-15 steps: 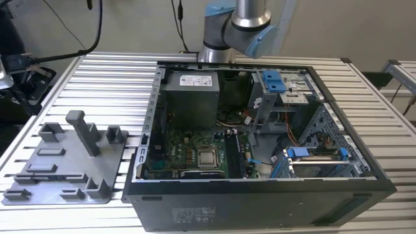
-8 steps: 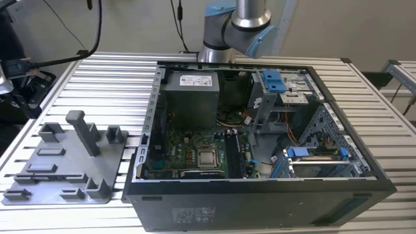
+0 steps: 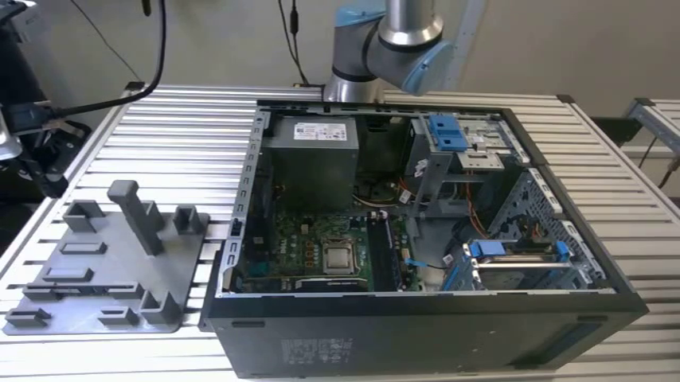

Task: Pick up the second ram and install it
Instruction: 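Reach for the second ram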

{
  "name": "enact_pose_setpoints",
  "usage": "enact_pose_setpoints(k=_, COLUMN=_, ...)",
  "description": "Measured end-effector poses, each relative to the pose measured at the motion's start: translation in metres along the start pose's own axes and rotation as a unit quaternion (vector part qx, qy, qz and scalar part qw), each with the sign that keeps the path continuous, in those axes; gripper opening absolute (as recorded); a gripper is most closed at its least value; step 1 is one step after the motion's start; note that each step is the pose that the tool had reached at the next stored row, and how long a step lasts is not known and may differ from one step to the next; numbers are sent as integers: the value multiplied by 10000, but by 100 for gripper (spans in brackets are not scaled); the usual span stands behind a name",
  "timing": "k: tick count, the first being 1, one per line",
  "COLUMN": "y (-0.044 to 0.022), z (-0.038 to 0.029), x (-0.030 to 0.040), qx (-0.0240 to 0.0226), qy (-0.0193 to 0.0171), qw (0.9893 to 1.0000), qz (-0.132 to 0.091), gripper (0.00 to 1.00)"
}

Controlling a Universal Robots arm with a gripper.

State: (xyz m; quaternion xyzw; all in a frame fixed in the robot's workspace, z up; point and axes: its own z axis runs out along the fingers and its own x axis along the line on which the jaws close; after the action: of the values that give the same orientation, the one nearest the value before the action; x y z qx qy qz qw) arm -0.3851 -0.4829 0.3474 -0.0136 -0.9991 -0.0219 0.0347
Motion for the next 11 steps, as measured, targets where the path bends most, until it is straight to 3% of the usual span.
enact_pose_setpoints(k=11, y=-1, z=25, x=-2, qx=1, qy=8, qw=10000, qz=1, gripper=11)
